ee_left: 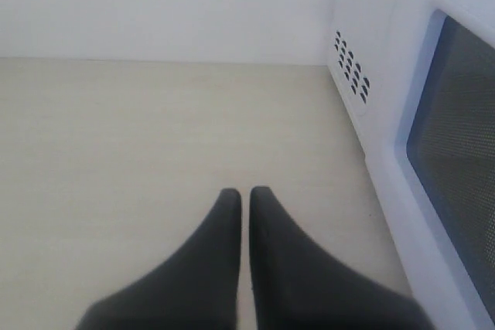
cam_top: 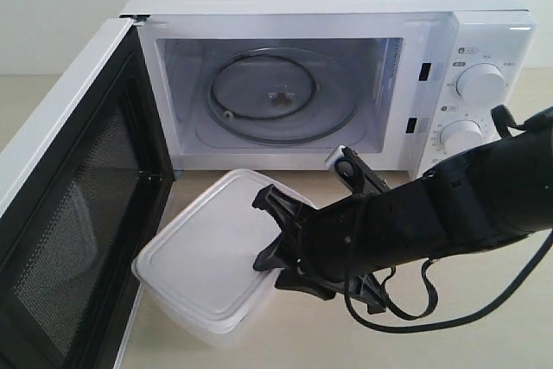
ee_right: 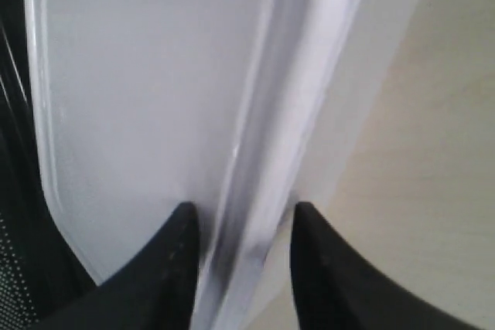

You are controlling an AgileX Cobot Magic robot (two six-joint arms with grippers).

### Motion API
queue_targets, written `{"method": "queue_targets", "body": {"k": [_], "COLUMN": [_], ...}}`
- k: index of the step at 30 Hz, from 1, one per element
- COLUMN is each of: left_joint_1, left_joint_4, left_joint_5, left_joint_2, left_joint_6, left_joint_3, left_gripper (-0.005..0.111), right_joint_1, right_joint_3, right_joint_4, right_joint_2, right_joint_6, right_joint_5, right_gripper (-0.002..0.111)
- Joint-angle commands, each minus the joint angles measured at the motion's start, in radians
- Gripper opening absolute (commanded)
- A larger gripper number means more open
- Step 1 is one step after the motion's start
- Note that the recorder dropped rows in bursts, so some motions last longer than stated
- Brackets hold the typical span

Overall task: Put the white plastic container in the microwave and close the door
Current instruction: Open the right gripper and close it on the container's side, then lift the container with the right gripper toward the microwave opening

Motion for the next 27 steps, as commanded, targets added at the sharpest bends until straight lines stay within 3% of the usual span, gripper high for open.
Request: {"method": "queue_targets", "body": {"k": [1,3,19,27], "left_joint_1": [0.002,0.002,0.002,0.002], "left_joint_4": [0.000,0.000,0.000,0.000], "left_joint_5": [0.000,0.000,0.000,0.000], "left_joint_2": [-0.003,-0.003,-0.003,-0.003], "left_joint_6": [-0.008,-0.008,-0.008,-0.008], "left_joint_3": [0.004,0.004,0.004,0.004], "left_gripper": [0.004,0.004,0.004,0.004], "right_joint_1": [0.002,0.002,-0.020,-0.013], "right_joint_3": [-0.004,-0.004,0.118,0.274], "right_joint_4": [-0.009,-0.009,-0.009,-0.009], "right_joint_2": [0.005,0.005,-0.166,-0.366], "right_joint_6": [-0.006,-0.006,-0.077,0.090], "right_joint_5": [-0.049,-0.050,-0.203,-0.352], "right_gripper": [0.006,0.000,0.000,0.000]}}
